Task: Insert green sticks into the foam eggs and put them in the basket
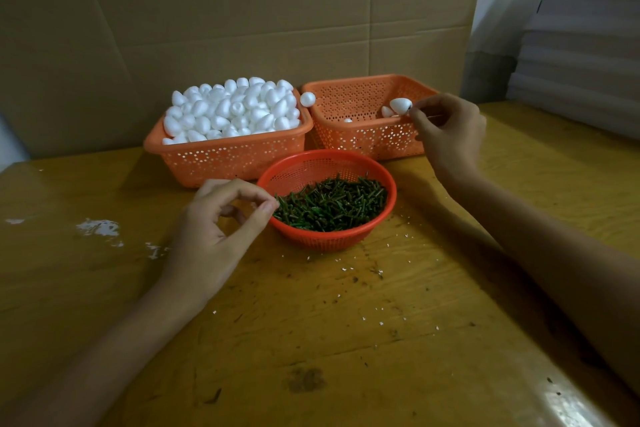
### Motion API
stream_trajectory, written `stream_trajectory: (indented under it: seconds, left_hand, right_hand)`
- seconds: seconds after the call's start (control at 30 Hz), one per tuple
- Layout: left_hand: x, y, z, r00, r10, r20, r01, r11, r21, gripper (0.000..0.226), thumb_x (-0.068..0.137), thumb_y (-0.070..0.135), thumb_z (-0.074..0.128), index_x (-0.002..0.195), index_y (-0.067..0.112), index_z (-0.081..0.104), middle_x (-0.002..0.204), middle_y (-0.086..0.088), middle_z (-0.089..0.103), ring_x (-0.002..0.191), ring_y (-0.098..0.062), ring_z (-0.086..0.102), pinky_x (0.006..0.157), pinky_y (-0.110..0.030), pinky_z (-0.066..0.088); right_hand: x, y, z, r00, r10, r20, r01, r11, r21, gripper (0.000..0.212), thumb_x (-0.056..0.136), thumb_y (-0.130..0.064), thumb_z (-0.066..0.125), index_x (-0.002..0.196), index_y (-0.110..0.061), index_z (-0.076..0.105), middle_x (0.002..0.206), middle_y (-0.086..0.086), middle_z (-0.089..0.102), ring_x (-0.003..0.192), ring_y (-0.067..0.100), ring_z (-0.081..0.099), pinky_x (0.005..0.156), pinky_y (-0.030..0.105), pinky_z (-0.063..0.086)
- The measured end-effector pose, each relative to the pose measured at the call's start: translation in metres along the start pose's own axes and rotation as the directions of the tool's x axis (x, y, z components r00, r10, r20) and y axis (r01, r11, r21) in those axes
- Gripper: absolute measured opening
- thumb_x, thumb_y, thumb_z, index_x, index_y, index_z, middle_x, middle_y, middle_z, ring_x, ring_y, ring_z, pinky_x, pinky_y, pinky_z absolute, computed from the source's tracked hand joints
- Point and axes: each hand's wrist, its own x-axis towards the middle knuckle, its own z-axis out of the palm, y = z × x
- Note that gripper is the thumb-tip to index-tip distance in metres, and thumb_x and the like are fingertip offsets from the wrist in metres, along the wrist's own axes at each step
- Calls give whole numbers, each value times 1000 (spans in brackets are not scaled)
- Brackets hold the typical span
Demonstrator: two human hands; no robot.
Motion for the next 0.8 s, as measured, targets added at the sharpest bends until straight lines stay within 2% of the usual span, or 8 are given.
stream_trajectory:
  seconds: [0.27, 0.47, 0.7, 0.8]
  left_hand:
    - [-1, -1, 0, 1000, -8, -1, 8, 1000, 2, 23, 92, 44, 64, 99, 26, 76, 103, 6, 72, 112, -19, 61, 86, -35, 54]
    - [-1, -1, 1, 1000, -2, -3, 2, 1000, -2, 21, 92, 44, 64, 99, 28, 75, 103, 6, 72, 112, -18, 62, 85, -36, 54]
    - [-1, -1, 1, 1000, 19, 5, -19, 1000, 15, 24, 92, 44, 63, 102, 27, 76, 105, 4, 72, 113, -18, 62, 86, -31, 54]
    - [1, -1, -2, 999, 31, 11, -32, 999, 25, 22, 94, 39, 66, 105, 24, 77, 106, 4, 72, 112, -17, 64, 87, -25, 55]
  right_hand:
    - [0, -1, 1, 1000, -5, -2, 5, 1000, -14, 12, 95, -22, 75, 105, -17, 78, 95, -6, 76, 83, 8, 73, 78, 39, 64]
    - [2, -1, 2, 1000, 26, 7, -26, 1000, 15, 13, 94, -23, 76, 105, -17, 78, 96, -5, 76, 86, 11, 74, 78, 43, 64]
    - [3, -1, -1, 999, 26, 27, -27, 1000, 9, 34, 94, -28, 75, 126, -18, 72, 106, 0, 77, 89, 12, 75, 80, 43, 65]
    - [4, 1, -2, 998, 39, 38, -40, 999, 27, 33, 96, -27, 73, 128, -18, 69, 110, 2, 76, 93, 13, 75, 79, 45, 65]
